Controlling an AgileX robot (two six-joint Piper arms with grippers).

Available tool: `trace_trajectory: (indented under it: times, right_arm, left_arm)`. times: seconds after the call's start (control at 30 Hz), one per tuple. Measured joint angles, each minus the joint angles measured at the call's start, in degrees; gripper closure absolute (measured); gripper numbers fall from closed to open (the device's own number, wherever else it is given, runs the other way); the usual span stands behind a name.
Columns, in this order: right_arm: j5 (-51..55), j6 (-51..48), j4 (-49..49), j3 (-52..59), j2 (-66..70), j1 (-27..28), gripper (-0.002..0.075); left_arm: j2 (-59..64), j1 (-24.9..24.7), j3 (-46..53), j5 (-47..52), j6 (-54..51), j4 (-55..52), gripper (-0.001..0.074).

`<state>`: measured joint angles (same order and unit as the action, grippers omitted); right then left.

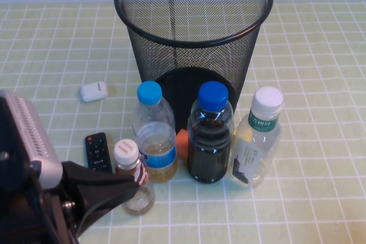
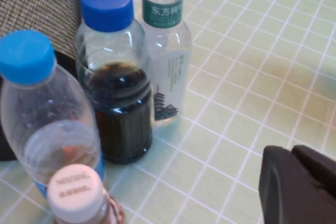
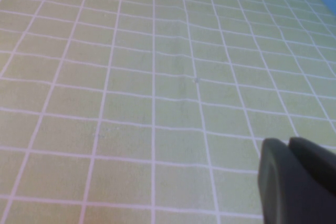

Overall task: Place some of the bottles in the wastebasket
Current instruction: Pick up a bottle from the table with left arm

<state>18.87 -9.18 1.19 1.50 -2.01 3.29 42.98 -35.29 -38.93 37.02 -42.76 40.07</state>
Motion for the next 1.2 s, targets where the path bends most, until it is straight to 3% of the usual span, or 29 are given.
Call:
trace_trajectory:
  times: [0.17,0.27,0.5,0.63,0.87,0.97,1.2]
  right_arm:
    - [0.0,0.0,0.0,0.0,0.0,0.0,0.0733]
    - [0.0,0.0,0.0,0.0,0.0,0.0,0.0733]
    - [0.0,0.0,0.0,0.0,0.0,0.0,0.0733]
    - [0.0,0.0,0.0,0.0,0.0,0.0,0.0733]
    - [0.0,0.0,0.0,0.0,0.0,0.0,0.0733]
    - [0.0,0.0,0.0,0.0,0.0,0.0,0.0733]
    - [0.0,0.0,0.0,0.0,0.0,0.0,0.0733]
  left_arm:
    - [-2.78,-0.1,0.52,-5.15,1.33,-5.08,0.0739]
    - [-6.24,-0.1,3.93,-13.18,6.86,-11.81,0.0739]
    - [-14.35,-0.1,18.75,-31.57,41.75,-34.65,0.0739]
    - [-14.88,-0.1,24.58,-34.2,49.87,-39.24,0.0739]
    - [-14.88,-4.4,29.32,-34.98,53.41,-45.27,0.0726]
    - [-14.54,-7.39,29.57,-35.6,53.55,-46.13,0.0647]
    - [-9.04,-11.13,29.7,-40.64,53.67,-46.71,0.0255]
